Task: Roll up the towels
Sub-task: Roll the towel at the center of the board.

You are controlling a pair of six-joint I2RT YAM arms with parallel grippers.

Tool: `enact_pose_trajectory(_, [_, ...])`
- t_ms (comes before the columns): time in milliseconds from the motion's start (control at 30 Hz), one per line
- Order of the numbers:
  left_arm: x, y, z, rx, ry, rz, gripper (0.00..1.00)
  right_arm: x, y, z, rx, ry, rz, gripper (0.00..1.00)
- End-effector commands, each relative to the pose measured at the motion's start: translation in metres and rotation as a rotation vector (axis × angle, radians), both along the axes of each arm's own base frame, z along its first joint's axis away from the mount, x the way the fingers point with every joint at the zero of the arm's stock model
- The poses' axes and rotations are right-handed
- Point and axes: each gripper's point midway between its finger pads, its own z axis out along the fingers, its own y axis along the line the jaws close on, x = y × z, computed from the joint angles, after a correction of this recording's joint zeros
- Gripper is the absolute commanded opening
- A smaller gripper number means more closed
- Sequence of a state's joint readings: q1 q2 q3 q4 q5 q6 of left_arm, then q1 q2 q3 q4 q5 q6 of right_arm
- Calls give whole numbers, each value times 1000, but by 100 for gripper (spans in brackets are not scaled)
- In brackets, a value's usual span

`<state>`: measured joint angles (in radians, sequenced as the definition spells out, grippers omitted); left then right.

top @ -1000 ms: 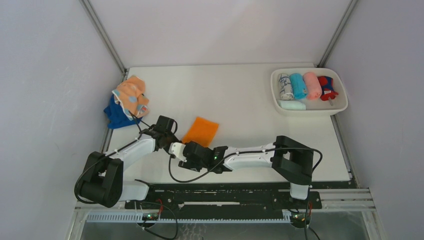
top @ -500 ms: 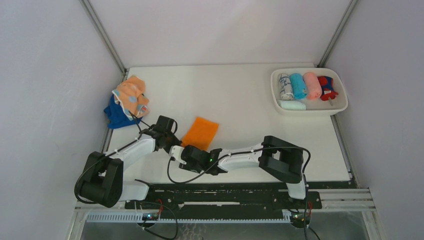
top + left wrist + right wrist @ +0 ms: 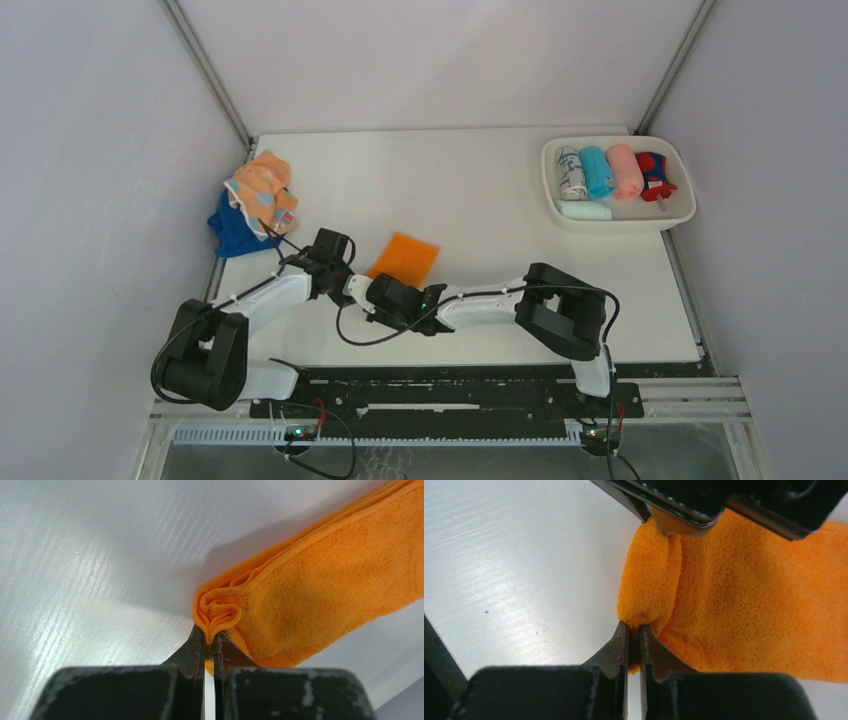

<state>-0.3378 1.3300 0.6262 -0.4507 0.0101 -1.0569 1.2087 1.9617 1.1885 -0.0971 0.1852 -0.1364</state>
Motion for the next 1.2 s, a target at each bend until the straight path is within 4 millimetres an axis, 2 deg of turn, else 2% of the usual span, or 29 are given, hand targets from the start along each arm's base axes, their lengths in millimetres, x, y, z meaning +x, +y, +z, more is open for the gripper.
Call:
enact_pose_trajectory(0, [15,-5,18,-6,-52,-33,4,-29,-29,-35,-60,274,15,0])
enact_pose_trajectory(200, [24,-4,45,-63,-161,2,19,-34,-13,4,202,567,38,0])
enact_pose_trajectory(333, [24,0,61,-114,-241,17,44,-30,-11,26,371,765,39,0])
enact_pose_trajectory(433, [21,3,71,-147,-299,30,58,-24,-13,36,474,919,27,0])
enact_pose_trajectory(567, [9,4,71,-184,-323,32,67,-8,-15,43,605,1072,-12,0])
enact_pose_trajectory(700, [-3,-5,64,-248,-317,8,71,3,-22,37,656,1214,-94,0])
enact_pose_trajectory(800, [-7,-11,57,-292,-308,8,73,10,-28,21,666,1291,-182,0])
enact_pose_trajectory(1000, [-5,-21,50,-347,-292,9,74,19,-42,-8,677,1408,-349,0])
enact_pose_trajectory(1167, [4,-26,45,-355,-280,15,73,23,-48,-20,662,1431,-416,0])
